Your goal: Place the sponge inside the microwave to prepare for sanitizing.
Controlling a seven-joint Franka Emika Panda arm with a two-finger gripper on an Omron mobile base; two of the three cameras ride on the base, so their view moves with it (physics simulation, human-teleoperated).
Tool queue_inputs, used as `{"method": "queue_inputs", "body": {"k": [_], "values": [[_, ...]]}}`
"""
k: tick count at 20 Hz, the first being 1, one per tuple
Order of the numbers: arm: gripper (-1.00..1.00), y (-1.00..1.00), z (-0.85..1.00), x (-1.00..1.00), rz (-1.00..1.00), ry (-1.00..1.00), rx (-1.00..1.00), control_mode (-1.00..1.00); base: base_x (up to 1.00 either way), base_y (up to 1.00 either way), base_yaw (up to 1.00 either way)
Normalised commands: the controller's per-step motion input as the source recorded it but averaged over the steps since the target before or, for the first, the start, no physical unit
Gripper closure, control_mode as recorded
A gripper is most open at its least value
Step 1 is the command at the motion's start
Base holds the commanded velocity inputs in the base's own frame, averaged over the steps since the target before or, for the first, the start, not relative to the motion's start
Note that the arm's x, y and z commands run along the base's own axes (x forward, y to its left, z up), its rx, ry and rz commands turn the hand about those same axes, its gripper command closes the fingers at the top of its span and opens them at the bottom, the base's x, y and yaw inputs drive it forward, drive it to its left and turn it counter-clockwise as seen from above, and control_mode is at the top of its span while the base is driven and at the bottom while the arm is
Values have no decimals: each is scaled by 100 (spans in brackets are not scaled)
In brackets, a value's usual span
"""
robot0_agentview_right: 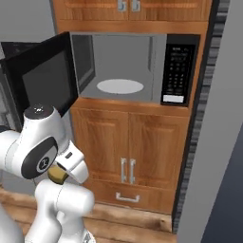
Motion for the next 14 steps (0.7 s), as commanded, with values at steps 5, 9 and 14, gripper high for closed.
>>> {"method": "queue_inputs", "body": {"k": [5, 9, 14], "values": [[100, 0, 0, 0, 0, 0, 0, 100, 58, -47, 30], [100, 0, 0, 0, 0, 0, 0, 100, 55, -59, 26], [100, 0, 0, 0, 0, 0, 0, 100, 55, -51, 27]]}}
